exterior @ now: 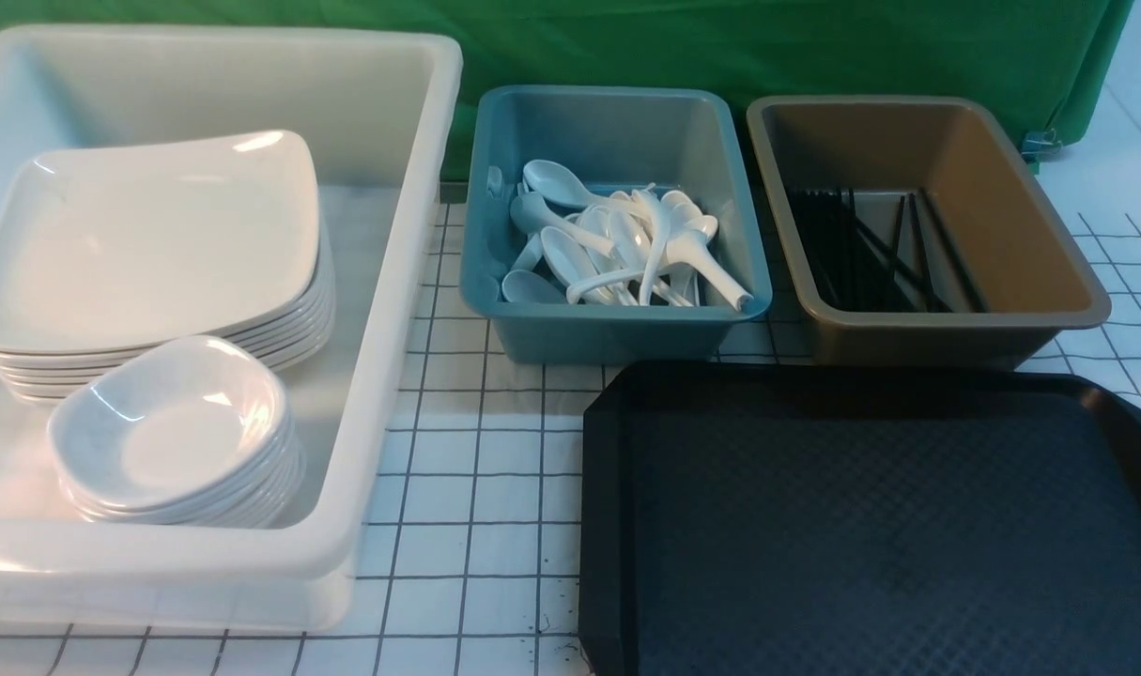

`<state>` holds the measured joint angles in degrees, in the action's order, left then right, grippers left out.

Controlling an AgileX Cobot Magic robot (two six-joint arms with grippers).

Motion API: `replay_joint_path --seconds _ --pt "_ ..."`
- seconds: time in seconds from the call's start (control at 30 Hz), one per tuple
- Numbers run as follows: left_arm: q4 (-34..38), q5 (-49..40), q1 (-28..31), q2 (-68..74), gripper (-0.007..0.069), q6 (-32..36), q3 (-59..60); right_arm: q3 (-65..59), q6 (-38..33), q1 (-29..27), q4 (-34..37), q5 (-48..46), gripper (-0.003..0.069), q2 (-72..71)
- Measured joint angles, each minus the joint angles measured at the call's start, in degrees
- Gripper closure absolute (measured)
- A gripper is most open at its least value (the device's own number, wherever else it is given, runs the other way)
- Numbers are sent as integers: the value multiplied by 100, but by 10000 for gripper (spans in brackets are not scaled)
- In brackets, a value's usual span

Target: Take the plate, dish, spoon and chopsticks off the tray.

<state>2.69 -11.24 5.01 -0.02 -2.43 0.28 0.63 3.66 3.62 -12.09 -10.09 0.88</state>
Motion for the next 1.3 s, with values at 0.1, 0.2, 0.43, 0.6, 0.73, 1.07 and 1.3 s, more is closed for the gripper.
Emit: replay_joint_path --seconds 0.1,0.2,0.43,0.6,0.73,1.07,1.3 --pt "0 -132 -18 0 620 0 2 0 0 0 0 0 419 0" --pt "0 -169 -52 0 620 -10 6 0 0 0 0 0 419 0" --pt "5 -196 -244 0 620 -15 6 0 0 0 0 0 419 0" --pt "5 -196 -239 0 620 -15 6 0 0 0 0 -4 419 0" --pt "5 -196 -239 0 620 -15 6 0 0 0 0 -4 419 0" --pt "5 -196 -239 0 620 -15 6 0 0 0 0 -4 419 0" --pt "5 -196 -239 0 620 -15 6 0 0 0 0 -4 419 0"
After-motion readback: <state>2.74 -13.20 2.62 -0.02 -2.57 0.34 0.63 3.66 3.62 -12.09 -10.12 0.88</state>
